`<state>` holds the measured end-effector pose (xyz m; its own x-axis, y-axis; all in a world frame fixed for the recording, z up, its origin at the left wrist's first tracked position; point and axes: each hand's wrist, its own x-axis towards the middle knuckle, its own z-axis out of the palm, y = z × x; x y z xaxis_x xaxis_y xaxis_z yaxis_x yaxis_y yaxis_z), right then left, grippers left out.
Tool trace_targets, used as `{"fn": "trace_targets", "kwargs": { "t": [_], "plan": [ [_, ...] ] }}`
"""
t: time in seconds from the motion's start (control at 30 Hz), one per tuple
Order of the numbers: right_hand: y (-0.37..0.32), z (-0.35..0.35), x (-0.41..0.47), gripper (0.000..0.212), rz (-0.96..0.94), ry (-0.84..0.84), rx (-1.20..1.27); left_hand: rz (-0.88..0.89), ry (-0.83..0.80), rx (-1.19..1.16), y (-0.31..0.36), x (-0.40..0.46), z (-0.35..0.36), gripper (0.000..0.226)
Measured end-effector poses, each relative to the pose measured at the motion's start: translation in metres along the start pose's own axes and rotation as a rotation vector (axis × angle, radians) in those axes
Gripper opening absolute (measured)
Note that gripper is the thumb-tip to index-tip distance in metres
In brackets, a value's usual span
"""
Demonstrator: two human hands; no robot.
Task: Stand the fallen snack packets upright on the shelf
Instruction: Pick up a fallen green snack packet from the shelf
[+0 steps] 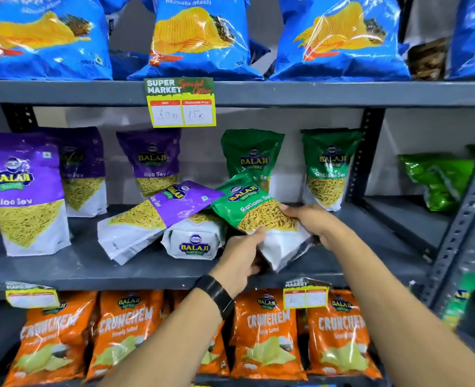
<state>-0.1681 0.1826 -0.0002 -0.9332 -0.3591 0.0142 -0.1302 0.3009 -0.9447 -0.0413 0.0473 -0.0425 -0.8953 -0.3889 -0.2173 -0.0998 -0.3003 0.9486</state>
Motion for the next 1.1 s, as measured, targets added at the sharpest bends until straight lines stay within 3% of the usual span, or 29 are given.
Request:
{"fn": "trace_targets", "kwargs": {
  "t": [0.17, 0.43, 0.53, 0.8, 1.1],
  "plan": [
    [0.019, 0.010, -0.081, 0.046, 0.072, 0.074, 0.152, 0.047, -0.032, 0.028, -0.010, -0.047, -0.029, 0.022],
    [0.050, 0.073, -0.189, 0.009, -0.044, 0.251, 0.369, 0.080, -0.107, 0.097, -0.025, -0.084, -0.081, 0.019],
    [0.063, 0.089, -0.204, 0.015, -0.130, 0.318, 0.365, 0.102, -0.111, 0.095, -0.029, -0.092, -0.090, 0.017],
    [0.053, 0.098, -0.207, 0.037, -0.167, 0.233, 0.563, 0.306, -0.159, 0.033, -0.020, -0.100, -0.117, 0.017],
    [0.050, 0.099, -0.206, 0.039, -0.253, 0.182, 0.583, 0.427, -0.154, -0.007, -0.025, -0.108, -0.136, 0.027]
  ]
}}
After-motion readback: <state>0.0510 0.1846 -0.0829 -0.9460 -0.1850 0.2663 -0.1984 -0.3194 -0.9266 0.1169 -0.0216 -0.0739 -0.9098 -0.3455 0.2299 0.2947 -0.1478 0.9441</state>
